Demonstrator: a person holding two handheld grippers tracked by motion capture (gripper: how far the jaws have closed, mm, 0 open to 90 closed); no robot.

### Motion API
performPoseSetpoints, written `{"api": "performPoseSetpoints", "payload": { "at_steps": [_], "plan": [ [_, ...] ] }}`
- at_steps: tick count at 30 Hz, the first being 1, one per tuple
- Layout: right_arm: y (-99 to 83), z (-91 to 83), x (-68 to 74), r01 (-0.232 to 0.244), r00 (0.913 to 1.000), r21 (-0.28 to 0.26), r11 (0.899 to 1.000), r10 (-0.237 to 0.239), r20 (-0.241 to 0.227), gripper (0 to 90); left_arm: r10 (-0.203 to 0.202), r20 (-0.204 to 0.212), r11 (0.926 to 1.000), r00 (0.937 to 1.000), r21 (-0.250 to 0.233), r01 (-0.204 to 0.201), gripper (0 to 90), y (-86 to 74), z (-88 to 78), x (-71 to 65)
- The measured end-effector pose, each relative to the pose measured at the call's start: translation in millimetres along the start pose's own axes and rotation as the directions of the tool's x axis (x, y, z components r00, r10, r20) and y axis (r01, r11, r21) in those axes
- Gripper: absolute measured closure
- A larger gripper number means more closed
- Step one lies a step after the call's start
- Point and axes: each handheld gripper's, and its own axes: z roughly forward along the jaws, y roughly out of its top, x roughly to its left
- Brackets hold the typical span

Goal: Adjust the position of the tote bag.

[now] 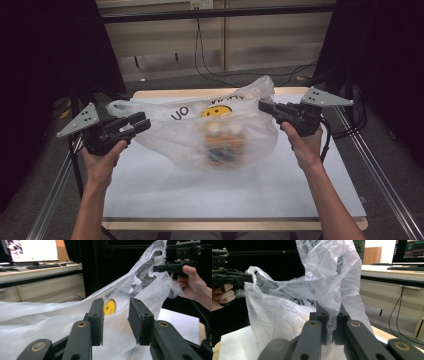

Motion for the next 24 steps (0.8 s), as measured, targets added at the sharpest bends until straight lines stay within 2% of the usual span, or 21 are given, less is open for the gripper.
{"api": "performPoseSetpoints", "payload": {
  "at_steps": [4,6,8,10,11,13,15,16,17,19,20,21,23,24],
  "plan": [
    [0.4,-2.9,-2.9,-0.003,0.9999,-0.005,1.000,0.003,0.012,86.5,-0.013,-0.044,0.9987,0.9989,-0.050,0.011,61.8,5.2,-22.8,6.2],
    [1.0,-5.3,-4.5,-0.007,0.9998,-0.010,1.000,0.007,0.016,86.5,-0.022,-0.050,0.9972,0.9985,-0.073,0.018,60.5,5.7,-32.0,10.4],
    [1.5,-7.4,-5.8,-0.010,0.9997,-0.014,1.000,0.010,0.023,86.5,-0.032,-0.066,0.9972,0.9973,-0.070,0.028,57.0,4.4,-33.7,12.0],
    [1.7,-8.2,-6.6,-0.010,0.9997,-0.022,1.000,0.010,0.024,86.5,-0.043,-0.118,0.9978,0.9921,-0.055,0.036,51.8,2.9,-32.7,13.2],
    [1.9,-9.2,-7.2,-0.010,0.9996,-0.023,1.000,0.010,0.026,86.5,-0.051,-0.120,0.9973,0.9915,-0.059,0.044,45.8,2.1,-31.8,14.0],
    [2.1,-10.8,-8.0,-0.009,0.9995,-0.025,1.000,0.010,0.030,86.5,-0.053,-0.110,0.9973,0.9925,-0.055,0.047,42.0,-0.8,-28.0,15.0],
    [2.4,-12.1,-8.7,-0.015,0.9993,-0.030,0.999,0.016,0.034,86.5,-0.054,-0.131,0.9982,0.9899,-0.032,0.050,37.2,-2.5,-22.6,15.7],
    [2.8,-13.3,-9.6,-0.014,0.9993,-0.029,0.999,0.015,0.035,86.5,-0.063,-0.111,0.9978,0.9918,-0.030,0.060,35.6,-4.3,-18.3,16.8],
    [2.8,-14.0,-10.3,-0.018,0.9993,-0.034,0.999,0.019,0.032,86.5,-0.065,-0.111,0.9976,0.9917,-0.031,0.062,35.6,-5.3,-15.0,16.5],
    [2.8,-14.8,-10.8,-0.018,0.9993,-0.033,0.999,0.019,0.033,86.5,-0.051,-0.108,0.9987,0.9929,0.001,0.051,35.4,-8.0,-5.9,17.0],
    [2.8,-15.1,-10.6,-0.018,0.9993,-0.035,0.999,0.019,0.031,86.5,-0.042,-0.113,0.9990,0.9927,0.011,0.044,35.5,-9.9,-2.0,17.7],
    [2.9,-15.3,-10.1,-0.017,0.9993,-0.033,0.999,0.018,0.033,86.5,-0.052,-0.101,0.9986,0.9935,0.006,0.053,37.3,-12.3,2.1,18.8],
    [3.3,-15.4,-9.4,-0.011,0.9995,-0.035,0.999,0.012,0.029,86.6,-0.029,-0.057,0.9995,0.9980,0.007,0.029,57.5,-15.5,7.4,18.2],
    [3.6,-15.8,-9.1,-0.012,0.9995,-0.033,0.999,0.013,0.029,86.6,-0.033,-0.019,0.9995,0.9993,0.003,0.033,64.9,-15.9,10.5,16.5]
  ]
}}
